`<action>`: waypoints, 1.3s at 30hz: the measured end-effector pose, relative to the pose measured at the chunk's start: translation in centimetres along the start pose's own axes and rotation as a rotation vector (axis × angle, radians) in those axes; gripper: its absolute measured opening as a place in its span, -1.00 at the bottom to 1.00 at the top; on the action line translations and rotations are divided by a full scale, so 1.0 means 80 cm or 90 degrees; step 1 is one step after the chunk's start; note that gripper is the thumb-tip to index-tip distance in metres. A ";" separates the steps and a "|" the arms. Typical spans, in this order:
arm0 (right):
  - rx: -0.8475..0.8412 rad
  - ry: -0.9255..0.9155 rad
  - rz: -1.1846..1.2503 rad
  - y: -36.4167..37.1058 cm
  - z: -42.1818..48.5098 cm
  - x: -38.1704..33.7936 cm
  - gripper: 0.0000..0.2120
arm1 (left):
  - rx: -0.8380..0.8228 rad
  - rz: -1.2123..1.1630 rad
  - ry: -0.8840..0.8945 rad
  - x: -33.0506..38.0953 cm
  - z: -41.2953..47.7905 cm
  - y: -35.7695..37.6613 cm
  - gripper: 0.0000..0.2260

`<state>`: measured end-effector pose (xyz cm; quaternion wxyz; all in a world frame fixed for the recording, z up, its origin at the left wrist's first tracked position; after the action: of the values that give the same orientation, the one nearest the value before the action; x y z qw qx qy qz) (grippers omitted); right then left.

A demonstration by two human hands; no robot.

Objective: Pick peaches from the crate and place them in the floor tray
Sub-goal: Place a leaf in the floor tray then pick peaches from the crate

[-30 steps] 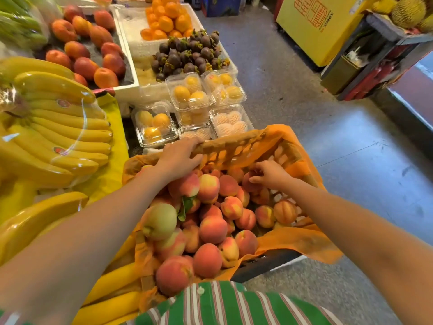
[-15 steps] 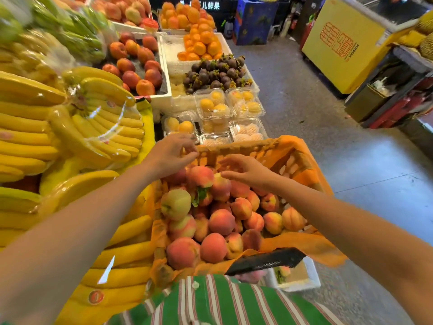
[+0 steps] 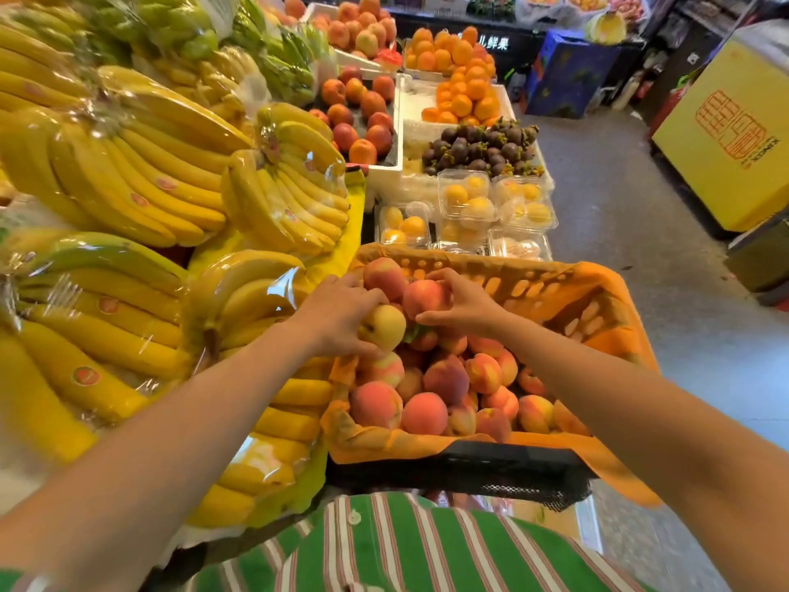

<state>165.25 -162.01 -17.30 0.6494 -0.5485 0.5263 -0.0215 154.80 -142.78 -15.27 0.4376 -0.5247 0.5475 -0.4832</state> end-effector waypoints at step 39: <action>-0.188 0.252 -0.098 -0.064 -0.156 0.124 -0.29 | -0.430 -0.953 -0.048 0.106 0.096 -0.023 -0.53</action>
<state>163.66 -178.65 -18.14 0.4428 -0.6610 0.5975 -0.1004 162.10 -151.72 -14.35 -0.1640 -0.8703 0.1535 -0.4384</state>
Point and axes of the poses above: each hand's wrist, its own z-axis towards the middle knuckle, its own y-axis out of the palm, x = y × z, the point moved 2 cm from there along z, towards the middle knuckle, and after that the axes turned 9 degrees about -y, right-handed, at the moved point
